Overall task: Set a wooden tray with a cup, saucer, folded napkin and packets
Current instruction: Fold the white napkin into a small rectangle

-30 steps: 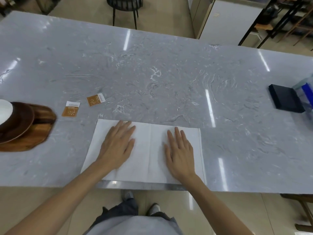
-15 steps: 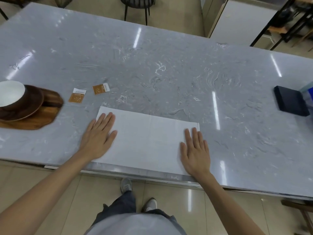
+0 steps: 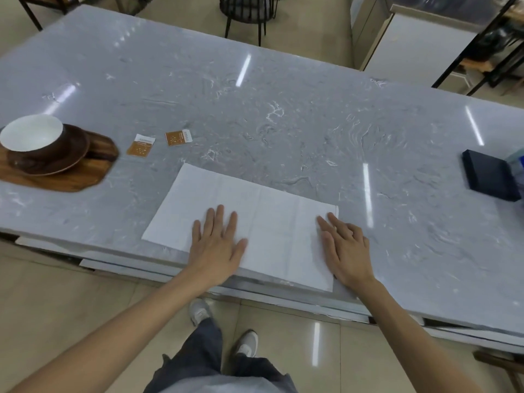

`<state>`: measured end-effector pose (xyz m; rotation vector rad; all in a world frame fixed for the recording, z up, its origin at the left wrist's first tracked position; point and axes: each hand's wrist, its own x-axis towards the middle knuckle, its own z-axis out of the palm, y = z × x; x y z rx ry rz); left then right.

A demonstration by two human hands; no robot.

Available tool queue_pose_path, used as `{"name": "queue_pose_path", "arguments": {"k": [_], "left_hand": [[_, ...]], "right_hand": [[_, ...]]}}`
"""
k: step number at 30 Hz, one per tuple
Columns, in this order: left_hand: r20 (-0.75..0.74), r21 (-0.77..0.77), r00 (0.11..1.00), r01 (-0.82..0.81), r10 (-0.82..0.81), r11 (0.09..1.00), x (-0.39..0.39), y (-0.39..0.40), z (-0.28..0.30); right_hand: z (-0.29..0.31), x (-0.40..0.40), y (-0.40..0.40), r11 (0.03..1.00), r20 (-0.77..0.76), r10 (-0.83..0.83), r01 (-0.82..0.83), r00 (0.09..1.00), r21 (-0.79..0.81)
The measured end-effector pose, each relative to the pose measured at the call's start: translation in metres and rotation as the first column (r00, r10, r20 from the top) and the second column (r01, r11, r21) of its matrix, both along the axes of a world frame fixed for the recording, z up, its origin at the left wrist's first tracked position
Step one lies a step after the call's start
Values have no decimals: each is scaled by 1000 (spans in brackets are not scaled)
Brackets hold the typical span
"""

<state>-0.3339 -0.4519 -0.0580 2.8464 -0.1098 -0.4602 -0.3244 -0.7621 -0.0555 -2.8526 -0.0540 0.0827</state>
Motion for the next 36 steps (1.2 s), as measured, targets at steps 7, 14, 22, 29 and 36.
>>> {"name": "queue_pose_path", "arguments": {"k": [7, 14, 22, 29, 36], "left_hand": [[77, 54, 974, 209, -213, 976, 44, 13, -16], [108, 148, 829, 532, -548, 834, 137, 40, -14], [141, 117, 770, 612, -623, 783, 173, 21, 12], [365, -225, 653, 754, -664, 617, -10, 17, 6], [360, -245, 739, 663, -569, 707, -43, 45, 2]], "right_hand": [[-11, -50, -10, 995, 68, -94, 96, 993, -27], [-20, -98, 29, 996, 118, -94, 94, 989, 2], [-26, -115, 78, 992, 288, -66, 94, 955, -85], [-24, -123, 86, 991, 431, -80, 116, 899, -59], [5, -111, 107, 999, 435, -44, 31, 899, 38]]}}
